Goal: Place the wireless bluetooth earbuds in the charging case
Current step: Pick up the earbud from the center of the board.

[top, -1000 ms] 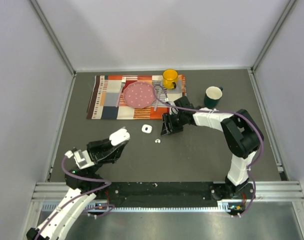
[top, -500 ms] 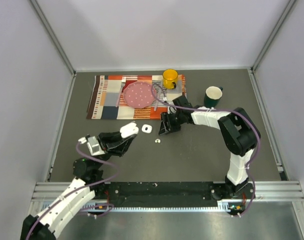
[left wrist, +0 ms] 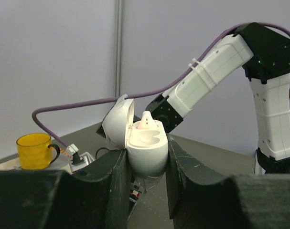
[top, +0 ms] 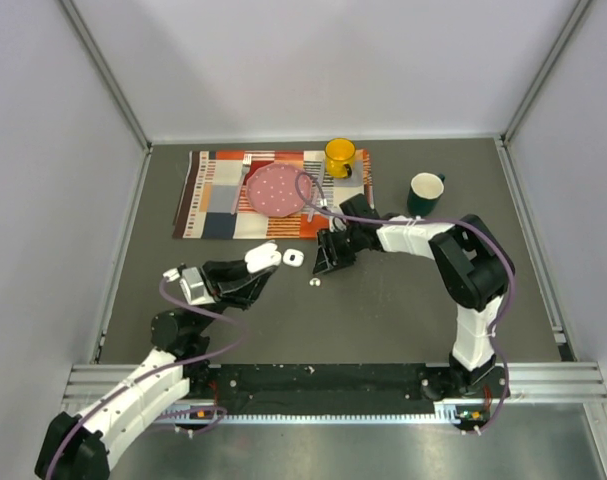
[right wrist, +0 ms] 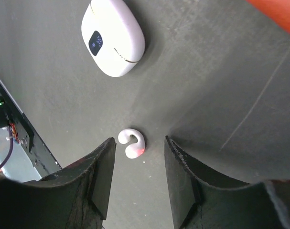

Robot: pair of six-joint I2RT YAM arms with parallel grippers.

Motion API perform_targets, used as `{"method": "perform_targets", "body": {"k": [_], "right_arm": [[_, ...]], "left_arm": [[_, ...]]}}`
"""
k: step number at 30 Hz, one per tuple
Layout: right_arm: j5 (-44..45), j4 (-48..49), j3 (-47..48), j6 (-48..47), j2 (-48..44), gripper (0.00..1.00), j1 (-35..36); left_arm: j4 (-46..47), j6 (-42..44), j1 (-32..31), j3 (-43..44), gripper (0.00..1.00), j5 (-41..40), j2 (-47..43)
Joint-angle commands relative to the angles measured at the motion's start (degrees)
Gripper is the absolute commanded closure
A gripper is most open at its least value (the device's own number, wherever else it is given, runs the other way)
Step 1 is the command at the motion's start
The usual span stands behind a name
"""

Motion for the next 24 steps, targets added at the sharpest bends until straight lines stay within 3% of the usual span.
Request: {"method": "perform_targets", "body": {"k": [1,7,12,24], "right_arm": [[-0.5,2.1,1.2,-0.2,1.8,0.55,1.3],[-0.7,2.3,0.4,-0.5,3.0,0.64,1.3],[-0.7,2.4,-1.3,-1.0,2.6,0.64,1.5],[1.0,2.8,-4.6,-2.4,2.4,0.70,2.1]], "left_arm": [[0.4,0.0,0.3,-11.4,1.00,-0.2,-3.6],[-4.8,0.2,0.3,-12.0,1.00,-1.2,-9.1],[-7.9,0.7,0.3,-12.0,1.00,-1.8,-12.1],[-6.3,0.8,0.3,-12.1,1.00,-1.9,-9.6]]}}
